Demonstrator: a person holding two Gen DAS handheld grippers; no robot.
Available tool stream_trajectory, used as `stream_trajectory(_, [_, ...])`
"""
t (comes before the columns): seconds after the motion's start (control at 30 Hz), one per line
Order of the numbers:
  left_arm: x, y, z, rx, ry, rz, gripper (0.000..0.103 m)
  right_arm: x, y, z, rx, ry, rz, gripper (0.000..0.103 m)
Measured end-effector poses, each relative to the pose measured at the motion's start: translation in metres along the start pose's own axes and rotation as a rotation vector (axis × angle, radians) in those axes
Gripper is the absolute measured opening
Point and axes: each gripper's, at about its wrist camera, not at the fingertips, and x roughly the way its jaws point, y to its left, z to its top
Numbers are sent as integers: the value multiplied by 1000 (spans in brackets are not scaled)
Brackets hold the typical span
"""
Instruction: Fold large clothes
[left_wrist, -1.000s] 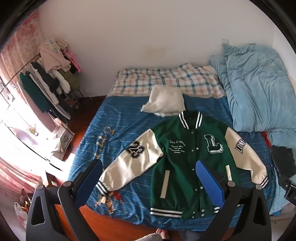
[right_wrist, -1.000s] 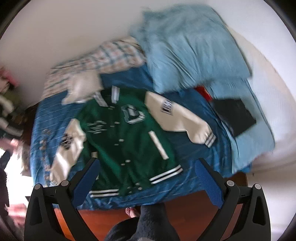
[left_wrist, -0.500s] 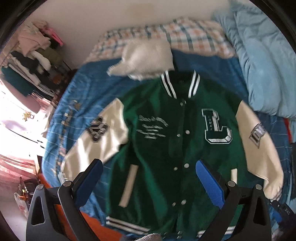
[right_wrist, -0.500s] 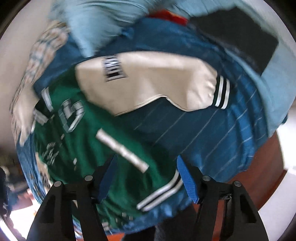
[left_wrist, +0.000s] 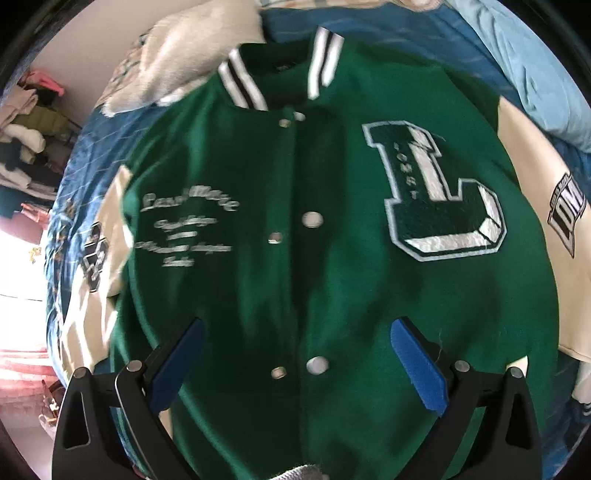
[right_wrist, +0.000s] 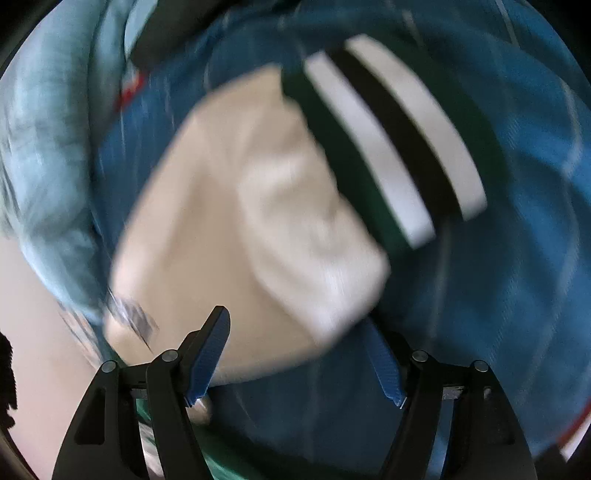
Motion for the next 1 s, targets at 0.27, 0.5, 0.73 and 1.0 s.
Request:
stream_trajectory(0.27, [-4, -37, 13, 72, -34, -16, 103, 6, 27, 61, 2, -158, 5, 48])
stream_trajectory(0.5, [-13, -54, 21, 110, -73, -21, 103, 18, 65, 83, -151, -123, 84, 7])
stream_trajectory(0.73, [-13, -72, 32, 135, -80, -51, 103, -39, 154, 104, -240, -304, 133, 6])
stream_trajectory(1.0, [11, -95, 58, 124, -72, -84, 103, -67, 254, 117, -376, -309, 212, 6])
